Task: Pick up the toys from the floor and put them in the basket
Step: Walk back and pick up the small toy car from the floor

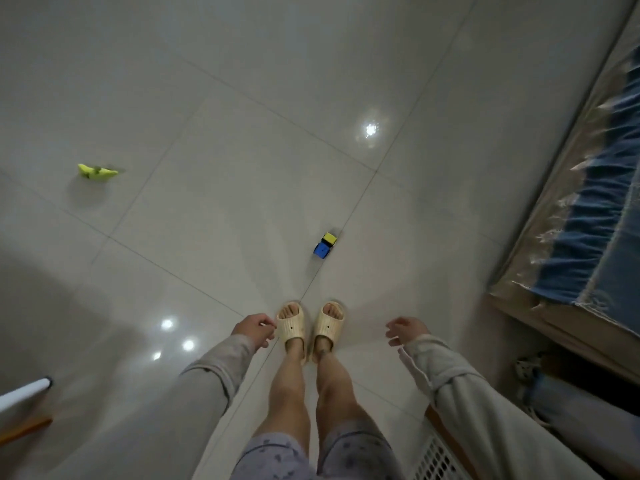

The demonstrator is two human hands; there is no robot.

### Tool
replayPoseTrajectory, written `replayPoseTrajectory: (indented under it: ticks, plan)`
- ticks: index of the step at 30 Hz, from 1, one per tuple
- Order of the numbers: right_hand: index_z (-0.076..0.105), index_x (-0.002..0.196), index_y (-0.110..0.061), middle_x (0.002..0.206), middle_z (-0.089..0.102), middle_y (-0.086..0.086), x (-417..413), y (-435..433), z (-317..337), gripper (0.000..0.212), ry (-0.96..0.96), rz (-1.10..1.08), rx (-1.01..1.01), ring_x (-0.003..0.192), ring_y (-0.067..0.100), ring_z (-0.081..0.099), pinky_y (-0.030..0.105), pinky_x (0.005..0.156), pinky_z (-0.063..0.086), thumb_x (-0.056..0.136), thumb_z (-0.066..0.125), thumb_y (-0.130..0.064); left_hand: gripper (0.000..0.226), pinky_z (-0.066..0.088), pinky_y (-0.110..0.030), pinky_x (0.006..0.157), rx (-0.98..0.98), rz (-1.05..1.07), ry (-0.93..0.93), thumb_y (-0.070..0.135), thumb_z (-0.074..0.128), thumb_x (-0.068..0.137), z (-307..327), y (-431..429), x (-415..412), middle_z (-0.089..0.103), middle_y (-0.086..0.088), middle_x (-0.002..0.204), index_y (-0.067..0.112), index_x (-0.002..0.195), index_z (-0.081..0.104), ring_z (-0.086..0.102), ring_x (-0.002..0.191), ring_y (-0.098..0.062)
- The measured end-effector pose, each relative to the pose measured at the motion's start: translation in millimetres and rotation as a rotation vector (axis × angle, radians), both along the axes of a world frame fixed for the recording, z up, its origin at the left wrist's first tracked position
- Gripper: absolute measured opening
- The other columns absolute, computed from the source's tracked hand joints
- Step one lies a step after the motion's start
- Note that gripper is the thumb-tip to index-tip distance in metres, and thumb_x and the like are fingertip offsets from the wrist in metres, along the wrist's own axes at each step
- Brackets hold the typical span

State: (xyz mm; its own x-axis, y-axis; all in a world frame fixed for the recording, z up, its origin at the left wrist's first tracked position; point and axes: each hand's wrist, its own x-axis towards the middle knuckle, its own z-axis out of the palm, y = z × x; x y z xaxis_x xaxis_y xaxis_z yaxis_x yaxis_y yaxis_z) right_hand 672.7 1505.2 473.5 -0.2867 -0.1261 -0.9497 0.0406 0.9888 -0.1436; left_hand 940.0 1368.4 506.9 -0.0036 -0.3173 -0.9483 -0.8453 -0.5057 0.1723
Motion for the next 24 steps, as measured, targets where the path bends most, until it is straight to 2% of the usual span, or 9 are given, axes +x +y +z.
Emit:
replayPoseTrajectory:
  ticks: [2,6,8,10,13,17,19,21,24]
  plan:
    - [0.061,0.089,-0.004,0.076,0.06,0.013,5,-28,-34,0.013,0.005,0.063,-0.019,0.047,0.012,0.055,0.023,0.052,0.039,0.091,0.05,-0.008,0.015,0.034,-0.021,0.049,0.023,0.004,-0.003,0.007,0.046,0.086,-32,-8,4,0.062,-0.011,0.088,0.014,0.089,0.059,0.052,0.058,-0.017]
    - [0.063,0.105,-0.003,0.088,0.061,0.012,16,-83,-124,0.022,-0.024,0.135,-0.075,0.068,0.023,0.059,0.022,0.053,0.04,0.091,0.047,-0.008,0.015,0.035,-0.022,0.054,0.033,0.067,0.009,0.005,0.047,0.086,-113,-30,10,0.063,-0.013,0.088,0.012,0.086,0.061,0.052,0.064,-0.022]
    - [0.061,0.104,-0.004,0.085,0.061,0.011,23,-105,-176,0.021,-0.038,0.089,-0.077,0.073,0.025,0.059,0.024,0.054,0.042,0.09,0.045,-0.007,0.016,0.036,-0.023,0.057,0.025,0.085,0.04,0.005,0.047,0.086,-157,-43,8,0.064,-0.013,0.089,0.011,0.089,0.061,0.053,0.066,-0.022]
    - [0.056,0.106,-0.004,0.08,0.059,0.01,30,-122,-232,0.019,-0.038,-0.051,-0.063,0.064,0.024,0.057,0.026,0.056,0.044,0.09,0.045,-0.006,0.017,0.038,-0.024,0.059,0.002,0.111,0.089,0.006,0.047,0.087,-201,-56,5,0.064,-0.012,0.088,0.011,0.092,0.062,0.054,0.07,-0.022]
    - [0.046,0.122,0.003,0.102,0.058,0.018,40,-147,-326,0.037,0.04,-0.178,-0.044,0.073,0.026,0.058,0.031,0.059,0.048,0.087,0.052,-0.009,0.018,0.04,-0.025,0.063,-0.042,0.153,0.117,0.008,0.047,0.088,-272,-71,7,0.064,-0.01,0.088,0.009,0.096,0.063,0.056,0.078,-0.024]
    - [0.036,0.129,0.001,0.128,0.052,0.022,54,-177,-438,0.063,0.189,-0.273,-0.051,0.101,0.029,0.055,0.039,0.084,0.048,0.08,0.067,-0.024,0.022,0.043,-0.029,0.072,-0.054,0.217,0.082,0.009,0.048,0.088,-365,-79,16,0.064,-0.009,0.09,0.007,0.102,0.064,0.058,0.084,-0.024]
    - [0.032,0.131,-0.001,0.133,0.047,0.021,63,-188,-480,0.075,0.24,-0.332,-0.058,0.115,0.035,0.053,0.04,0.092,0.046,0.075,0.073,-0.031,0.022,0.043,-0.031,0.074,-0.031,0.213,0.068,0.01,0.047,0.089,-404,-76,21,0.065,-0.008,0.091,0.008,0.103,0.064,0.058,0.085,-0.024]
    - [0.028,0.135,-0.006,0.135,0.042,0.02,69,-198,-512,0.085,0.3,-0.369,-0.061,0.12,0.038,0.049,0.043,0.098,0.044,0.071,0.075,-0.036,0.021,0.042,-0.029,0.07,-0.011,0.214,0.054,0.01,0.047,0.089,-434,-72,26,0.065,-0.008,0.091,0.008,0.102,0.064,0.058,0.084,-0.023]
    - [0.031,0.132,-0.01,0.133,0.044,0.018,70,-205,-539,0.08,0.397,-0.386,-0.058,0.118,0.041,0.05,0.045,0.098,0.044,0.07,0.075,-0.033,0.019,0.042,-0.026,0.064,0.007,0.209,0.028,0.01,0.046,0.089,-461,-66,29,0.065,-0.008,0.09,0.011,0.098,0.063,0.058,0.082,-0.023]
